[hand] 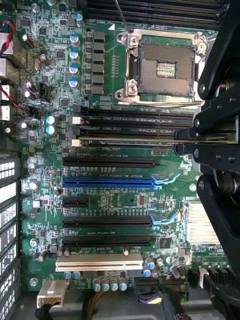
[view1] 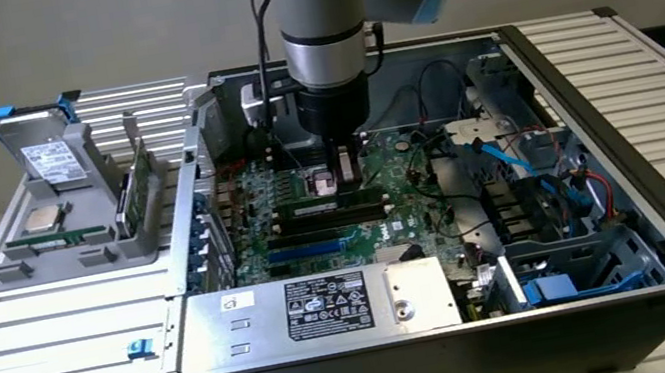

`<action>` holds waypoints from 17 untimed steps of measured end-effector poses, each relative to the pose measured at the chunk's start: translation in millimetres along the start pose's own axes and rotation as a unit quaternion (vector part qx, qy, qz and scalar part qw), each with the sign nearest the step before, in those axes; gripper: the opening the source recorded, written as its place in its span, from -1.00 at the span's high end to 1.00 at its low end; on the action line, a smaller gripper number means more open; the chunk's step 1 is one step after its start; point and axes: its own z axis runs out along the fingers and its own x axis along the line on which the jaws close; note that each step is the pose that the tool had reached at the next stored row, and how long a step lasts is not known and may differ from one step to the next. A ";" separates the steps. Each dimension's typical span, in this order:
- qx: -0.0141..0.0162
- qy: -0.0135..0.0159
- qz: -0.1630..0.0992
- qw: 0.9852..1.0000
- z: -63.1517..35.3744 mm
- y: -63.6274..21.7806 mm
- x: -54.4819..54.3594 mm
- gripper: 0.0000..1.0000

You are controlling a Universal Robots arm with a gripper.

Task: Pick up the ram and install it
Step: 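Insert the ram into the slot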

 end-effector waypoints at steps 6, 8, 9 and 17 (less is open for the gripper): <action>0.006 0.010 0.000 1.000 1.0 0.2 -1.1 0.72; 0.008 0.010 0.000 1.000 1.3 0.9 -1.1 0.72; 0.008 0.010 0.000 1.000 1.6 1.3 -1.1 0.72; 0.008 0.010 0.000 1.000 3.0 1.6 -3.3 0.72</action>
